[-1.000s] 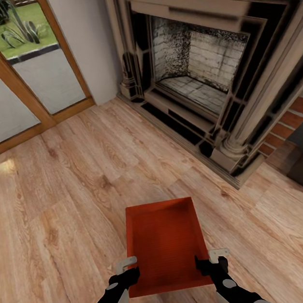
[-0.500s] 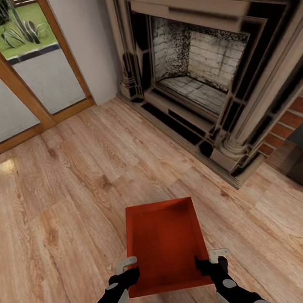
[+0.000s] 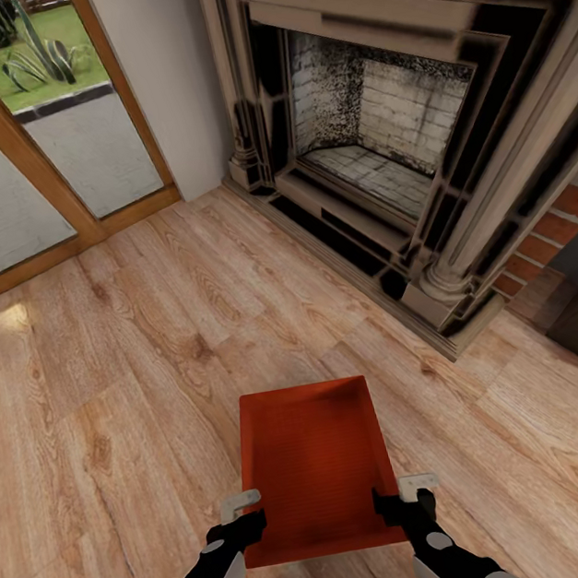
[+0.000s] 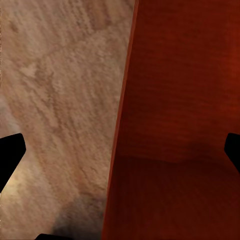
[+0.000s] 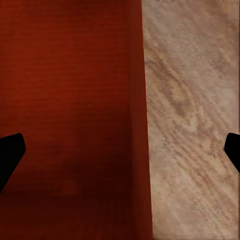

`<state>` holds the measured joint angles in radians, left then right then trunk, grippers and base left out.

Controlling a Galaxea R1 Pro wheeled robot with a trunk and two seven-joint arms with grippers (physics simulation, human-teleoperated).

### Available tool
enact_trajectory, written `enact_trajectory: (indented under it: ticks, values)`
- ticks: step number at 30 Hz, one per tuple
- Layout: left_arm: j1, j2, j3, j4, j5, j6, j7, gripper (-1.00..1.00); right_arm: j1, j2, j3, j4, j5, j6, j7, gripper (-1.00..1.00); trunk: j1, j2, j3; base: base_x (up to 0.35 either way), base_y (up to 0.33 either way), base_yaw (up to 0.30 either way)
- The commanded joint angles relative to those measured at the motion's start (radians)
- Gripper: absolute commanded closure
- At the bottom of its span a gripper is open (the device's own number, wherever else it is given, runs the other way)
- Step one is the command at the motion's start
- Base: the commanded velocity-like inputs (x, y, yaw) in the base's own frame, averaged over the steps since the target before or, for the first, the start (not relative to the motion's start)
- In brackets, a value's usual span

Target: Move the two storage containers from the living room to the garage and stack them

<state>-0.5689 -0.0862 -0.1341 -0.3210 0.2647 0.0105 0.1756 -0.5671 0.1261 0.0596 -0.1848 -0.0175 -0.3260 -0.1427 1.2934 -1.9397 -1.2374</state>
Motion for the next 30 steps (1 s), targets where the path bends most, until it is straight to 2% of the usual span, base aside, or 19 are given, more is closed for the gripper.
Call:
enact_trajectory:
  ticks: [1,5,12,13,14,18,30]
  values:
    - [0.0,0.001,-0.009,-0.001,0.009,0.001,0.007,-1.0,-0.001,-0.002,0.007,0.001,0.002,-0.002,-0.006,-1.0,0.0,0.0,0.0,0.0,0.0,0.0]
    - [0.0,0.01,-0.009,0.0,0.008,0.002,0.006,-1.0,-0.001,-0.012,0.007,0.002,0.05,-0.013,-0.007,-1.0,0.0,0.0,0.0,0.0,0.0,0.0]
    - [0.0,0.023,-0.009,-0.001,-0.002,0.003,-0.003,-1.0,-0.001,-0.012,0.006,0.002,0.058,-0.02,-0.008,-1.0,0.0,0.0,0.0,0.0,0.0,0.0]
    - [0.0,0.03,-0.009,-0.001,-0.061,0.006,-0.006,-1.0,-0.001,-0.013,0.004,0.002,0.056,-0.019,-0.008,-1.0,0.0,0.0,0.0,0.0,0.0,0.0]
    - [0.0,0.031,-0.009,0.0,-0.081,0.007,-0.006,-1.0,-0.001,-0.013,0.004,0.002,0.056,-0.019,-0.008,-1.0,0.0,0.0,0.0,0.0,0.0,0.0]
    - [0.0,0.032,-0.007,0.003,-0.116,0.009,-0.007,-1.0,-0.001,-0.014,0.003,0.002,0.057,-0.02,-0.007,-1.0,0.0,0.0,0.0,0.0,0.0,0.0]
    - [0.0,0.031,-0.006,0.012,-0.125,0.005,-0.007,-1.0,-0.001,-0.014,0.003,0.002,0.049,-0.022,-0.008,-1.0,0.0,0.0,0.0,0.0,0.0,0.0]
